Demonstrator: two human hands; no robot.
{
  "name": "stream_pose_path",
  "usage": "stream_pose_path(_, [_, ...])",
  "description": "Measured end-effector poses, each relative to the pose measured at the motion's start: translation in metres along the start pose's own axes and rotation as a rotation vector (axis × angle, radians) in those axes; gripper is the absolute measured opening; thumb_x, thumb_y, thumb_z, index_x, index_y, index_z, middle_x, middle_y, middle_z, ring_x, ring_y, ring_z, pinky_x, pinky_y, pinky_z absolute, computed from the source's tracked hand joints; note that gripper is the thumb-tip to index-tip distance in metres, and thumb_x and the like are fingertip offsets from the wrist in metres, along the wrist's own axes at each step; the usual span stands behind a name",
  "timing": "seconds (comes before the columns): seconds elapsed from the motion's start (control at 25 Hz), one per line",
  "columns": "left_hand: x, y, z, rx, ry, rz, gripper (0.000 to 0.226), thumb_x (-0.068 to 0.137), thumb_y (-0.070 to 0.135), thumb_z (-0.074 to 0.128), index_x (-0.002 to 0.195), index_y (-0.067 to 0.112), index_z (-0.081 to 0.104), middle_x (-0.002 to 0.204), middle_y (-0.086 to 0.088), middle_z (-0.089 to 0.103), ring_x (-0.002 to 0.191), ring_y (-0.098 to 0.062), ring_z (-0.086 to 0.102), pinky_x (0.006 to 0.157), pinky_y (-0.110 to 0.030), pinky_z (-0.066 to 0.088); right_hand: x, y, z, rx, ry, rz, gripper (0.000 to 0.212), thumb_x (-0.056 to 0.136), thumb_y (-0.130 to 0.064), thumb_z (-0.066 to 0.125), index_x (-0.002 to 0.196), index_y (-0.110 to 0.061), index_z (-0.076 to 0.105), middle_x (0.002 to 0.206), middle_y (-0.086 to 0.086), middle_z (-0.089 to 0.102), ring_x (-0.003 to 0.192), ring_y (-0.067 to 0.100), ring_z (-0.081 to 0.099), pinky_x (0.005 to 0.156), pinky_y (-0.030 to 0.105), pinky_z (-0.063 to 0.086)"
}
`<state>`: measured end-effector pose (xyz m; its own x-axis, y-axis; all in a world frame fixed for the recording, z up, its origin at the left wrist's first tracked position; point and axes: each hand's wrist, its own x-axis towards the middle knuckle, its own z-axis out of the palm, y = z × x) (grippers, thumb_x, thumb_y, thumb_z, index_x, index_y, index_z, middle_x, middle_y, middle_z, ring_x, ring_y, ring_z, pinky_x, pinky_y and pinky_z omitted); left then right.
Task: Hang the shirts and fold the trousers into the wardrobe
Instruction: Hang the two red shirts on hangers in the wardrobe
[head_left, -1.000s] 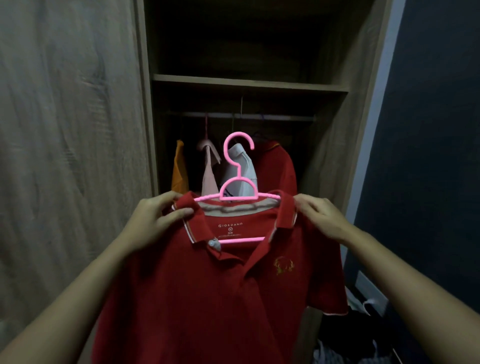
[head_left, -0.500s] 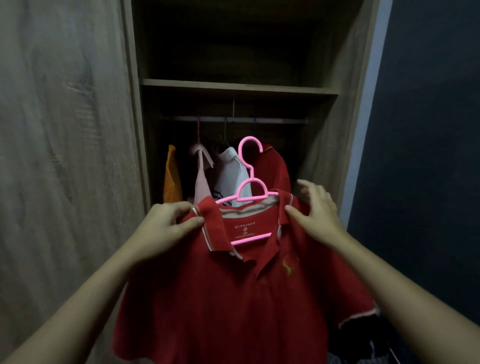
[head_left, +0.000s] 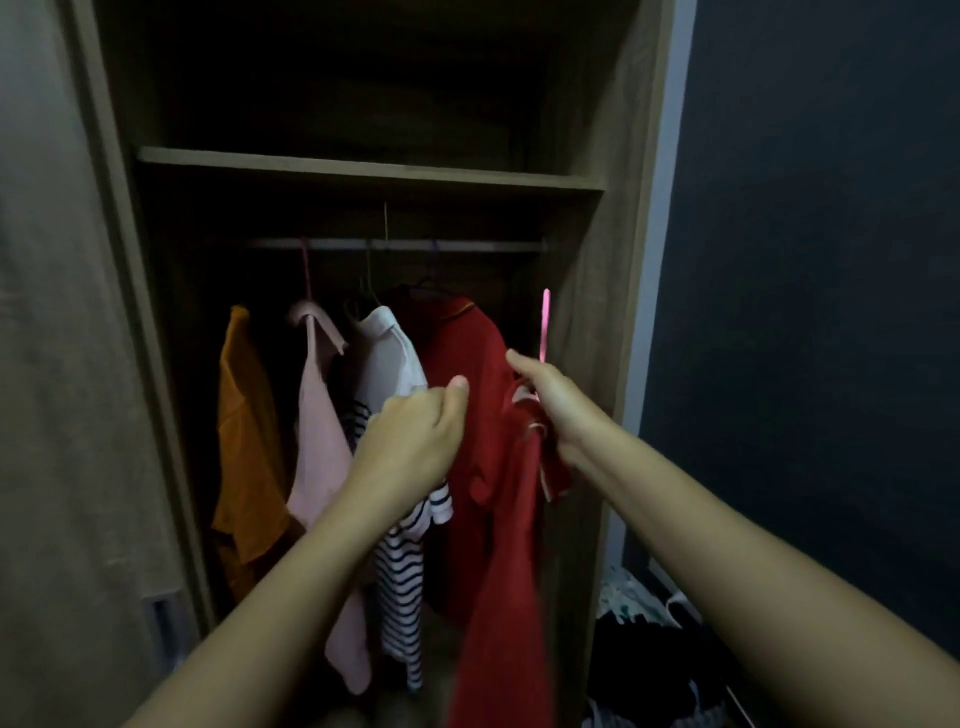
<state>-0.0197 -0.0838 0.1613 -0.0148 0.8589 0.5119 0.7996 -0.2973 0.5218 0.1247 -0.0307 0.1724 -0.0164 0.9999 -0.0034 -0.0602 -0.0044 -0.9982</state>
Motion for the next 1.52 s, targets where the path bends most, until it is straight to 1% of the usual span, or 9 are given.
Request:
stream_pose_path(0.2, [0.096,-0.006,0.050,0.167,0.065,0.058,0.039,0.088,0.028,0.046,0.126,0.026,0.052,0.108,-0.012,0.068,0.102,-0.035,0.060,0.087,-0.041,0.048,0.031,-0.015,-0.035,-0.290,0.101,-0.062,0.011,0.072,0.002,0.065,0.081,-0.003,0.063,0.079,0.016,0.061,0.070,0.027,0.058,0.065,0.034,0.046])
stream_pose_path(0.4, [0.197,-0.007,0.115,0.351,-0.169,0.081,0.049,0.095,0.034,0.040,0.142,0.040,0.029,0.138,-0.016,0.038,0.114,-0.043,0.051,0.092,-0.047,0.042,0.058,-0.037,-0.061,-0.466,0.041,-0.119,0.027,0.075,0.015,0.053,0.102,0.016,0.057,0.080,0.020,0.052,0.068,0.024,0.049,0.057,0.029,0.040])
stream_pose_path(0.52, [0.234,-0.012,0.150,0.394,-0.231,0.012,0.049,0.098,0.046,0.031,0.144,0.048,0.015,0.146,-0.017,0.025,0.120,-0.042,0.046,0.095,-0.047,0.040,0.083,-0.044,-0.073,-0.500,-0.024,-0.106,0.032,0.073,0.015,0.054,0.104,0.010,0.059,0.077,0.017,0.055,0.068,0.022,0.052,0.060,0.028,0.043])
stream_pose_path(0.64, [0.248,-0.022,0.166,0.407,-0.093,-0.099,0.045,0.097,0.046,0.032,0.140,0.030,0.034,0.141,-0.016,0.030,0.118,-0.041,0.046,0.090,-0.044,0.044,0.108,-0.047,-0.084,-0.524,-0.042,-0.120,0.033,0.073,0.014,0.056,0.104,0.007,0.059,0.075,0.014,0.055,0.065,0.019,0.053,0.058,0.027,0.044])
stream_pose_path(0.8, [0.234,-0.045,0.169,0.272,0.272,-0.149,0.024,0.094,0.006,0.043,0.117,0.008,0.041,0.124,-0.018,0.046,0.095,-0.037,0.062,0.070,-0.041,0.050,0.149,-0.041,-0.083,-0.600,-0.028,-0.171,0.027,0.073,0.009,0.062,0.098,-0.001,0.062,0.074,0.010,0.056,0.066,0.018,0.053,0.059,0.028,0.044])
stream_pose_path(0.92, [0.229,-0.058,0.173,0.191,0.209,-0.099,0.045,0.086,-0.006,0.045,0.127,0.009,0.036,0.142,-0.018,0.035,0.103,-0.039,0.060,0.081,-0.045,0.050,0.191,-0.038,-0.073,-0.696,0.097,-0.289,0.004,0.080,-0.012,0.063,0.080,-0.009,0.061,0.072,0.009,0.061,0.069,0.025,0.059,0.063,0.030,0.046])
stream_pose_path(1.04, [0.232,-0.063,0.178,0.174,0.115,-0.057,0.070,0.081,-0.005,0.053,0.142,0.013,0.026,0.152,-0.016,0.024,0.115,-0.037,0.055,0.092,-0.044,0.046,0.226,-0.044,-0.062,-0.876,0.178,-0.378,0.032,0.086,-0.043,0.056,0.085,-0.011,0.061,0.093,0.014,0.069,0.090,0.033,0.064,0.075,0.033,0.048])
stream_pose_path(1.24, [0.234,-0.057,0.169,0.173,0.031,-0.010,0.083,0.081,-0.006,0.051,0.149,0.015,0.011,0.155,-0.014,0.018,0.128,-0.031,0.046,0.101,-0.040,0.040,0.268,-0.072,-0.040,-1.092,0.236,-0.426,0.034,0.087,-0.022,0.058,0.119,-0.010,0.055,0.119,0.016,0.062,0.111,0.034,0.059,0.083,0.035,0.048])
stream_pose_path(1.52, [0.229,-0.049,0.140,0.123,-0.026,0.011,0.085,0.083,-0.004,0.049,0.151,0.024,0.007,0.155,-0.005,0.023,0.135,-0.022,0.038,0.105,-0.028,0.033,0.327,-0.092,-0.017,-1.206,0.103,-0.329,0.036,0.088,-0.017,0.053,0.122,-0.006,0.054,0.128,0.017,0.055,0.118,0.032,0.054,0.093,0.034,0.048])
